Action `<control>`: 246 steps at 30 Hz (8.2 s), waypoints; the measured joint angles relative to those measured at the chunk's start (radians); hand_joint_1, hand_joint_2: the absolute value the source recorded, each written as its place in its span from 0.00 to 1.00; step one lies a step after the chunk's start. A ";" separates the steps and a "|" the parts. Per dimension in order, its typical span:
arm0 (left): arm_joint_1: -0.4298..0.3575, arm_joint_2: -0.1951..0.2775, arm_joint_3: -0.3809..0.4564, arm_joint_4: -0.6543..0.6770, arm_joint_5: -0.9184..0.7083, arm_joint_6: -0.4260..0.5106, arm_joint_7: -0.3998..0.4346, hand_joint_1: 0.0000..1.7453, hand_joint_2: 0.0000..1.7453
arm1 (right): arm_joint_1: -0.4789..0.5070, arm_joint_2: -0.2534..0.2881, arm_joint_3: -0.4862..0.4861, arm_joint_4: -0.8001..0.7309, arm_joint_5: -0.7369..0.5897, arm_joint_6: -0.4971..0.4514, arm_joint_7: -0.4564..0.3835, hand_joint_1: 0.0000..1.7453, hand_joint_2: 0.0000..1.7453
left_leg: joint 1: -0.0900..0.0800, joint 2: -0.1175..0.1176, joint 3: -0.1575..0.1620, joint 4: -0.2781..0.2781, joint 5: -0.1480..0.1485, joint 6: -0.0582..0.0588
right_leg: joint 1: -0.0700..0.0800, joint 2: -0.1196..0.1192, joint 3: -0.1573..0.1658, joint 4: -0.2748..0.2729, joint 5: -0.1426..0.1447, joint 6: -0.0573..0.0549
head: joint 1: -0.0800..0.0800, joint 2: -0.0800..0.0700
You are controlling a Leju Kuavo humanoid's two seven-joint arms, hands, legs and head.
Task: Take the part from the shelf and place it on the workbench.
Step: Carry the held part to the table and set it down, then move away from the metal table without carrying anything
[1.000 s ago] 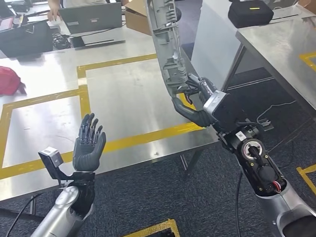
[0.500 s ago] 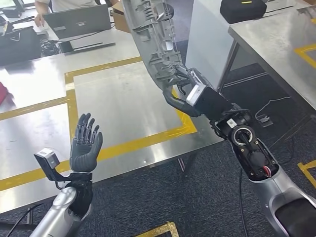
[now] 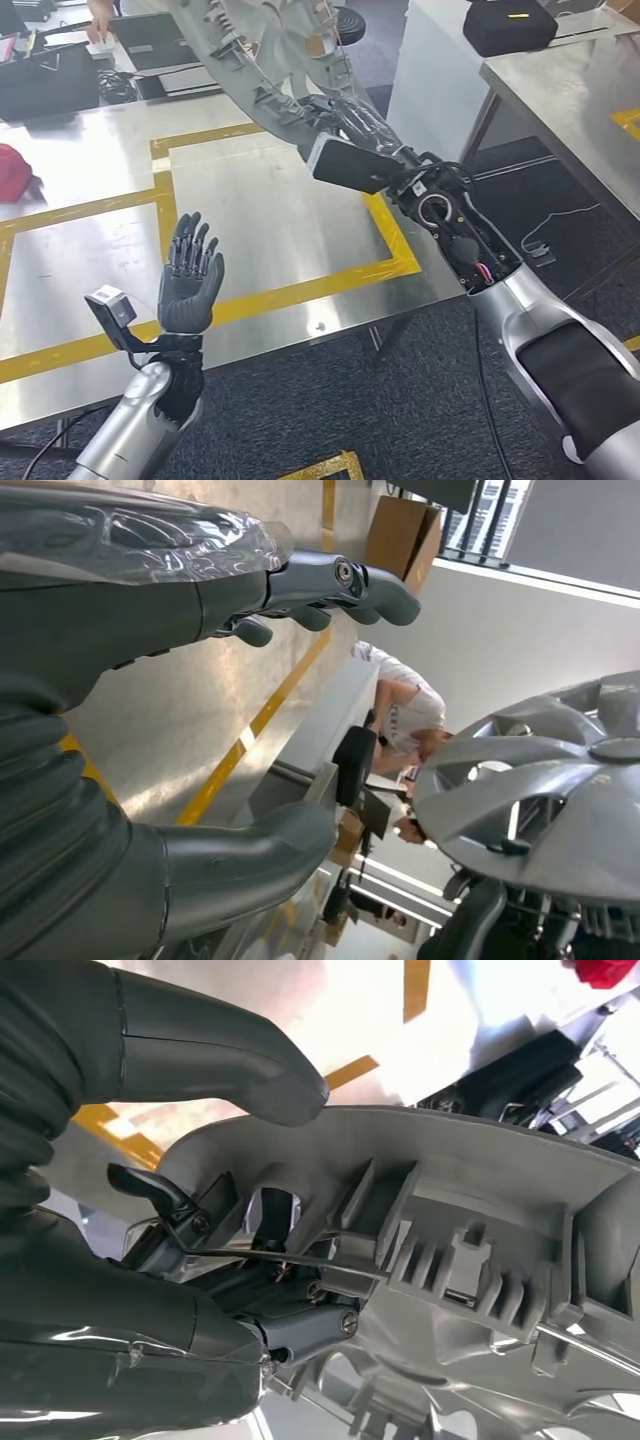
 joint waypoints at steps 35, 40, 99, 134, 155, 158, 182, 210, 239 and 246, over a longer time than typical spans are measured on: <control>-0.065 -0.021 0.000 0.118 0.043 -0.043 -0.001 0.00 1.00 | -0.136 0.175 0.164 0.635 0.200 -0.072 -0.071 1.00 1.00 | 0.001 0.002 0.004 -0.006 0.005 0.003 | 0.001 0.002 -0.001 -0.001 0.003 0.011 | -0.001 0.000; -0.063 -0.023 0.000 0.127 0.039 -0.042 -0.009 0.00 1.00 | -0.133 0.175 0.176 0.656 0.206 -0.069 -0.070 1.00 1.00 | 0.001 0.002 0.004 -0.006 0.005 0.003 | 0.001 0.002 -0.001 -0.001 0.003 0.011 | -0.001 0.000; 0.013 0.032 0.000 0.047 0.021 0.106 0.022 0.00 0.00 | 0.264 0.062 -0.066 -0.187 -0.583 -0.050 0.169 0.00 1.00 | 0.001 0.007 0.015 -0.007 0.004 0.002 | 0.001 0.006 0.007 -0.002 0.003 0.010 | -0.003 0.000; 0.037 0.058 0.000 -0.066 0.000 0.101 0.055 0.00 0.00 | 0.382 -0.011 -0.131 -0.561 -0.592 -0.059 0.224 0.00 0.00 | 0.019 0.019 -0.056 0.231 -0.142 -0.043 | -0.020 0.015 -0.009 0.018 0.019 0.000 | -0.009 0.000; 0.043 0.051 0.000 -0.083 0.002 0.105 0.066 0.00 0.00 | 0.412 -0.020 -0.145 -0.596 -0.592 -0.057 0.245 0.00 0.00 | -0.001 0.026 0.058 -0.007 -0.022 0.020 | -0.005 0.008 -0.014 0.101 -0.032 0.026 | 0.018 0.000; 0.043 0.051 0.000 -0.083 0.002 0.105 0.066 0.00 0.00 | 0.411 -0.020 -0.147 -0.599 -0.592 -0.057 0.245 0.00 0.00 | -0.005 0.024 0.049 -0.003 -0.015 0.006 | 0.002 0.010 0.024 0.013 -0.008 0.012 | 0.016 0.000; 0.043 0.050 0.000 -0.083 0.004 0.105 0.066 0.00 0.00 | 0.414 -0.023 -0.148 -0.601 -0.592 -0.056 0.245 0.00 0.00 | 0.000 0.022 0.049 -0.001 -0.026 0.027 | -0.014 0.004 -0.130 0.323 -0.138 0.040 | 0.015 0.000; 0.041 0.058 0.000 -0.094 0.004 0.106 0.069 0.00 0.00 | 0.410 -0.025 -0.148 -0.615 -0.592 -0.049 0.250 0.00 0.00 | 0.011 0.015 0.159 -0.009 -0.114 -0.011 | -0.013 -0.004 -0.095 0.036 0.077 0.026 | -0.003 0.000; 0.063 0.084 0.000 -0.139 0.009 0.123 0.097 0.00 0.00 | 0.411 -0.030 -0.113 -0.609 -0.601 -0.009 0.278 0.00 0.00 | 0.009 0.015 0.147 -0.009 -0.095 0.002 | -0.010 -0.005 -0.081 0.010 0.101 0.026 | -0.003 0.000; 0.070 0.083 0.000 -0.142 0.011 0.124 0.103 0.00 0.00 | 0.419 -0.031 -0.100 -0.608 -0.601 -0.009 0.283 0.00 0.00 | 0.006 0.019 0.075 -0.012 -0.033 0.023 | -0.012 -0.003 -0.136 0.303 -0.078 0.036 | 0.017 0.000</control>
